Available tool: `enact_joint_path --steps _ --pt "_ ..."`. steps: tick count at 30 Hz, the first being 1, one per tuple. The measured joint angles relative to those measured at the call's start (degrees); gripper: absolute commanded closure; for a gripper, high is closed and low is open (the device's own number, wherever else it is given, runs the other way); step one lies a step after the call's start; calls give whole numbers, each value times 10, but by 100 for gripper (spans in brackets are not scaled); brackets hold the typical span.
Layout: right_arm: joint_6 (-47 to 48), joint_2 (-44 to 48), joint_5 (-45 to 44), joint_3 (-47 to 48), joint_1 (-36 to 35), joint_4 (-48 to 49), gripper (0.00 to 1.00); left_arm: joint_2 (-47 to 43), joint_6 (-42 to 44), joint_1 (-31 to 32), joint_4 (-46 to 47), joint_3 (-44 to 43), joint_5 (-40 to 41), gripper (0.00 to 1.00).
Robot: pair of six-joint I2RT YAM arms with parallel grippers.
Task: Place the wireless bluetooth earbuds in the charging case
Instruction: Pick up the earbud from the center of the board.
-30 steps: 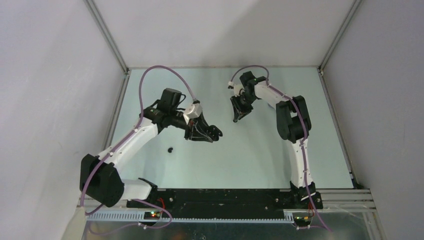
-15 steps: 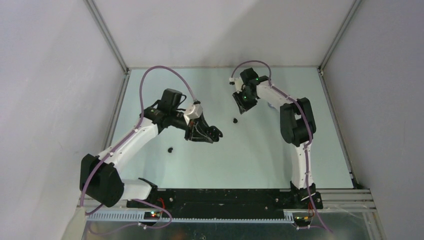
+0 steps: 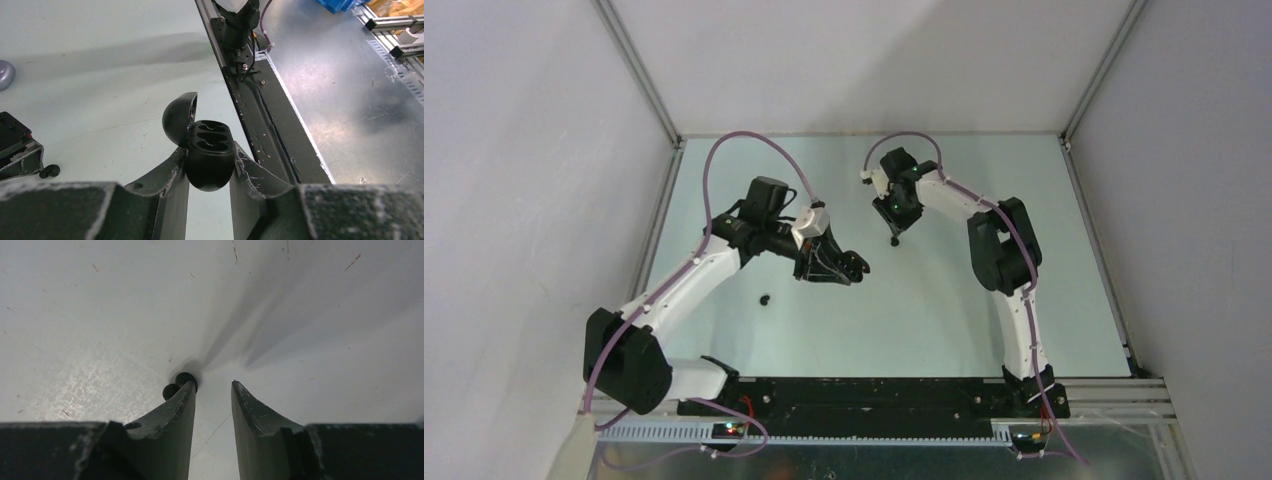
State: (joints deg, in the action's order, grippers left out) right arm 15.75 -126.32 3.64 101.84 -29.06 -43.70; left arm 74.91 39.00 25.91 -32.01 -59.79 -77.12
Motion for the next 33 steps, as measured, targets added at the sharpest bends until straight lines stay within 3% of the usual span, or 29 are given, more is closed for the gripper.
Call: enact_joint_path --steps 26,33 --pt "38 -9 136 25 -10 -109 65 -5 0 0 6 0 4 100" --pt "33 -2 159 34 23 -97 66 -7 -2 0 9 0 4 100"
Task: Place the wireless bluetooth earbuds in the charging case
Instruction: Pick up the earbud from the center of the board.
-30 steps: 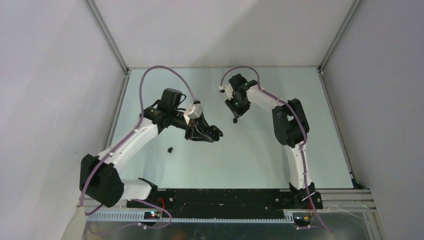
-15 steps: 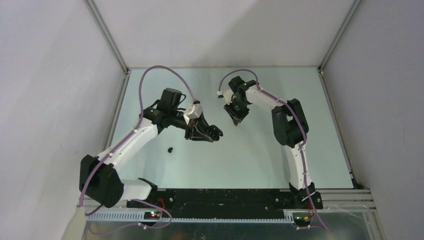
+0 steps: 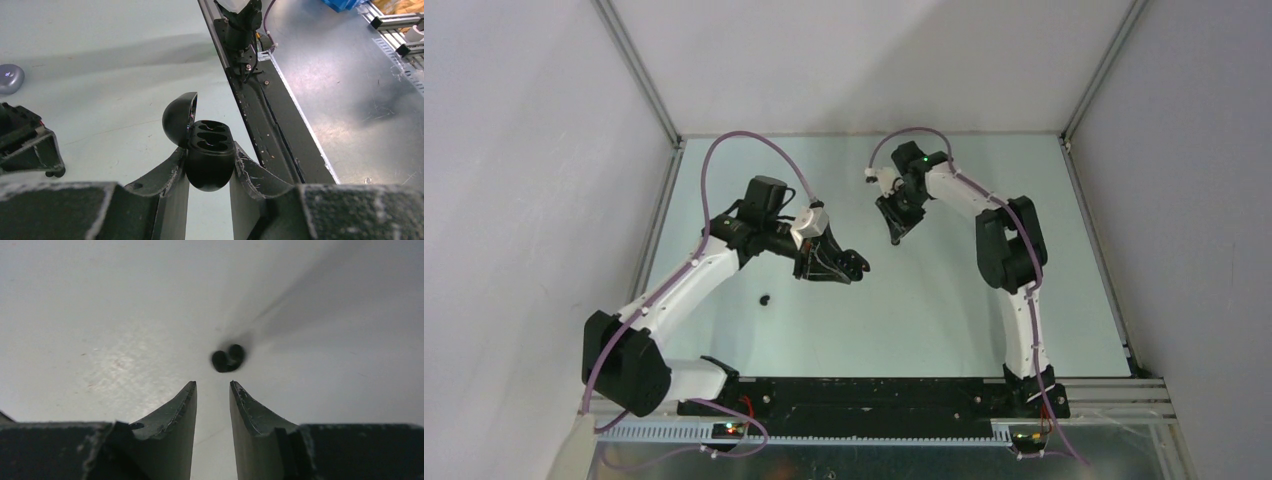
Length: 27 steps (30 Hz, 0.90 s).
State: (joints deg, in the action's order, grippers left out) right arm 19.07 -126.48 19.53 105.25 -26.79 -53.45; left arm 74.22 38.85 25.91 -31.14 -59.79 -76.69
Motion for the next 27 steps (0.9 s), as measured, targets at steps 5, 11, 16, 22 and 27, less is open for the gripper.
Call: enact_joint_path --steps 5,11,16,22,27 --pt "0 21 -64 -23 24 30 66 0 -4 0 2 0 0 100" --pt "1 18 -118 -31 19 37 66 0 -5 0 5 0 0 100" --pt "3 -3 -139 -31 9 39 66 0 -9 0 6 0 0 100" --pt "6 -16 -150 -26 -6 39 66 0 -9 0 6 0 0 100" --pt "7 -21 -152 -18 -19 38 66 -2 -10 0 6 0 0 100"
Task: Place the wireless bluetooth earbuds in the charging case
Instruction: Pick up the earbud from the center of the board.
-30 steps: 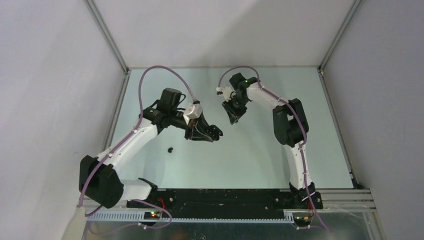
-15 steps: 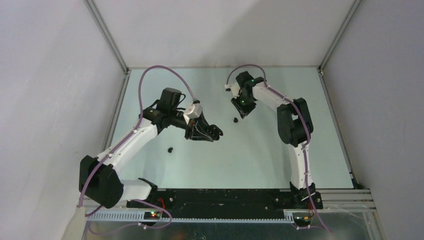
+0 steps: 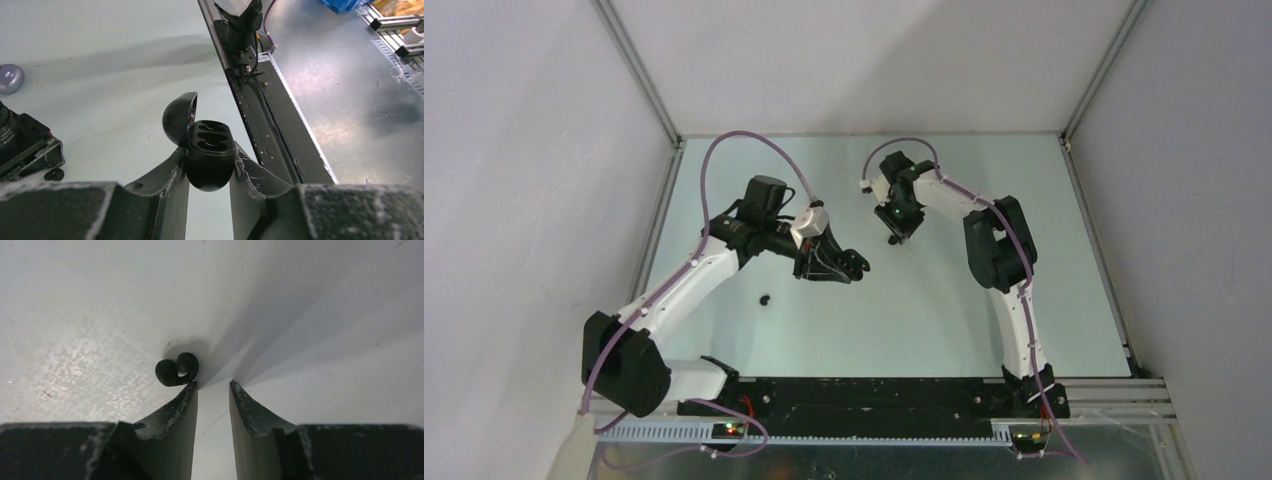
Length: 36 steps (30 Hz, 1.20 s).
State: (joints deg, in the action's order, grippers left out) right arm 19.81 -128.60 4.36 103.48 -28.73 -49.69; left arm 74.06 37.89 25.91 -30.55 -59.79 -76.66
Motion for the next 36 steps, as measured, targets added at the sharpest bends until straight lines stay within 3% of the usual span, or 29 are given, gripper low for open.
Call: enact_joint_path --steps 22,28,33,36 --pt "-2 -3 32 8 -29 -13 67 -2 0 0 0 0 0 100" --pt "20 0 11 8 -49 -15 57 -3 0 0 0 0 0 100" --pt "85 38 17 3 -57 -26 43 -3 0 0 0 0 0 100" --pt "126 65 34 1 -58 -28 40 -3 1 0 0 0 0 100"
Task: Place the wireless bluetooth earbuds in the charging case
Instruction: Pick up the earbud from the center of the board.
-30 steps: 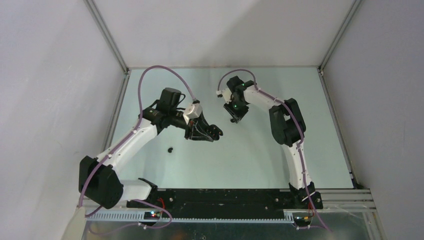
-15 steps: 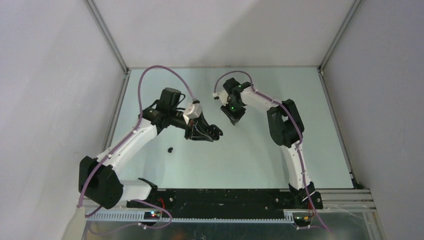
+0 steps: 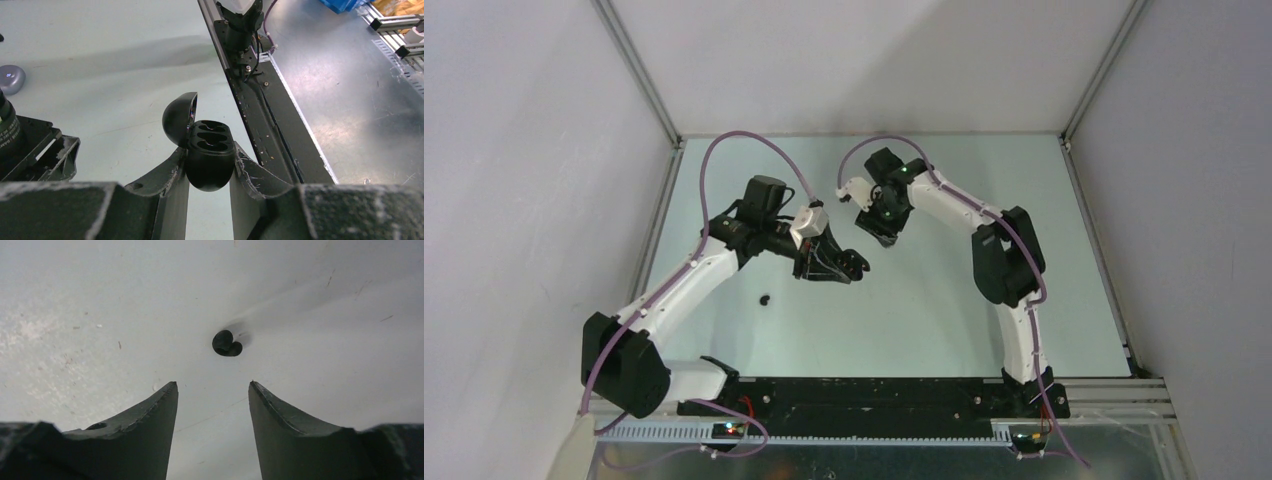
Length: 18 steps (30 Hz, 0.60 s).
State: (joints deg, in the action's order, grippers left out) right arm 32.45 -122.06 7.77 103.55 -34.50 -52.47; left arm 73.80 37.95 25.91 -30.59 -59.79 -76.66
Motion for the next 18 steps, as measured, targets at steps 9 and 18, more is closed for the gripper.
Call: enact_joint_path --steps 9,18 --pt "124 12 29 -51 0 7 46 -5 0 0 -5 0 1 100" --pt "184 12 57 -90 -1 40 51 -8 1 0 -7 0 3 100"
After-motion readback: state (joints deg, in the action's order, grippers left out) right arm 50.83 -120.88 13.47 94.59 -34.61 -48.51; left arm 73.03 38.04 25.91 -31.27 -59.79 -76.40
